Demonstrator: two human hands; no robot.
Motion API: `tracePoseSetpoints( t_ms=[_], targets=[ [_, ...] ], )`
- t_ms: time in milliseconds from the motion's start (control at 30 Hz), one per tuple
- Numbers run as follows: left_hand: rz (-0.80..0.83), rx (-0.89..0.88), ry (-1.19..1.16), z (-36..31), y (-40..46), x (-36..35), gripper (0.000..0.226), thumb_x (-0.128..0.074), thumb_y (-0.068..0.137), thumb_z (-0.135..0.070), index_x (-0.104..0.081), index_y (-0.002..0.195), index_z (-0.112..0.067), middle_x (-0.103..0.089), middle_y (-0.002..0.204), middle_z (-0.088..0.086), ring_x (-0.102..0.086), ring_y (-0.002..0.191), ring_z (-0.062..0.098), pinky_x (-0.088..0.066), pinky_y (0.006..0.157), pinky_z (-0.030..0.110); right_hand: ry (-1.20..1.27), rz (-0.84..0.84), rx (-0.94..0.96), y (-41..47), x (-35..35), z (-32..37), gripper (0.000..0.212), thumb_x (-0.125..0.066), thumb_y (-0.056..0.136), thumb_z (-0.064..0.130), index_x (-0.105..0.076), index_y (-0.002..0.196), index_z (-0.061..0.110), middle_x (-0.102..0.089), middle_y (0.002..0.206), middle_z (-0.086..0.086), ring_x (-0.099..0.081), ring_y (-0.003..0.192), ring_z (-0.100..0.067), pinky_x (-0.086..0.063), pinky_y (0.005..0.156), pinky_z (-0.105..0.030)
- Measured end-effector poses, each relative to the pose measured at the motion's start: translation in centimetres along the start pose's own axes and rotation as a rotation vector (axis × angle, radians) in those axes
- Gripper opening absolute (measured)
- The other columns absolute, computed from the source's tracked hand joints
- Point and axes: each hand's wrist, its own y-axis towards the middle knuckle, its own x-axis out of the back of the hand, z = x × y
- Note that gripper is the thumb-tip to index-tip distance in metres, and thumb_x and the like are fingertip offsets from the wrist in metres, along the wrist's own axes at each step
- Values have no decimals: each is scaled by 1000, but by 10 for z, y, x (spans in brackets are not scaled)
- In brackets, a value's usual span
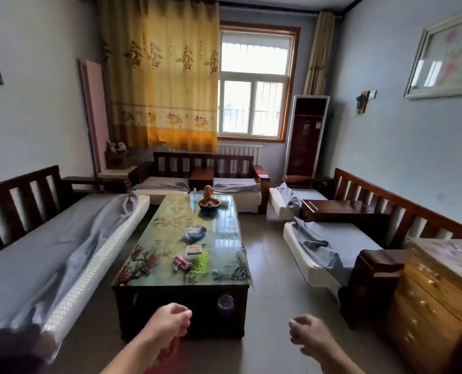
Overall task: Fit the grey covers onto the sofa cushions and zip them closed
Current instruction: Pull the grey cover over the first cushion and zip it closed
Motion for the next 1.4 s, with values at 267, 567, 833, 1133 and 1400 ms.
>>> tracePoseSetpoints(
  t_ms=[267, 567, 833, 1133, 1400],
  targets=[
    [101, -37, 217, -54, 2, -23, 22, -53, 95, -31, -53, 112, -17, -66, 107, 4, -63, 97, 17, -37, 77, 34, 149, 25, 39, 8, 4, 50, 9, -58, 93, 18, -54, 88, 12, -57, 78, -5, -55, 70, -17, -38, 61, -26],
    [196, -60, 245, -69, 8, -64, 23, -51, 96, -29, -51, 114, -14, -66, 103, 5, -62, 89, 16, -37, 85, 37, 181, -31, -2, 22, 6, 49, 19, -60, 92, 21, -51, 104, 9, -56, 81, -4, -56, 71, -16, -41, 61, -27],
    [247, -78, 313, -57, 37, -82, 27, -51, 96, -30, -53, 117, -14, -65, 114, 9, -63, 99, 20, -35, 66, 25, 134, -69, -49, 43, -3, 42, 18, -60, 92, 22, -51, 102, 9, -55, 83, -5, -55, 72, -15, -42, 61, -27],
    [333, -95, 330, -73, 104, -140, 11, -51, 97, -24, -53, 91, -16, -61, 99, 9, -56, 78, 15, -35, 50, 20, 102, -216, -86, 99, 45, 19, 26, -61, 91, 20, -51, 111, 7, -56, 90, -8, -54, 78, -18, -39, 56, -25],
    [353, -128, 389, -118, 212, -267, 11, -54, 95, -22, -55, 102, -13, -62, 97, 10, -54, 73, 13, -39, 47, 16, 85, -278, -108, 238, 133, -5, 27, -62, 90, 25, -54, 110, 9, -61, 103, -8, -61, 95, -22, -52, 82, -36]
  ],
)
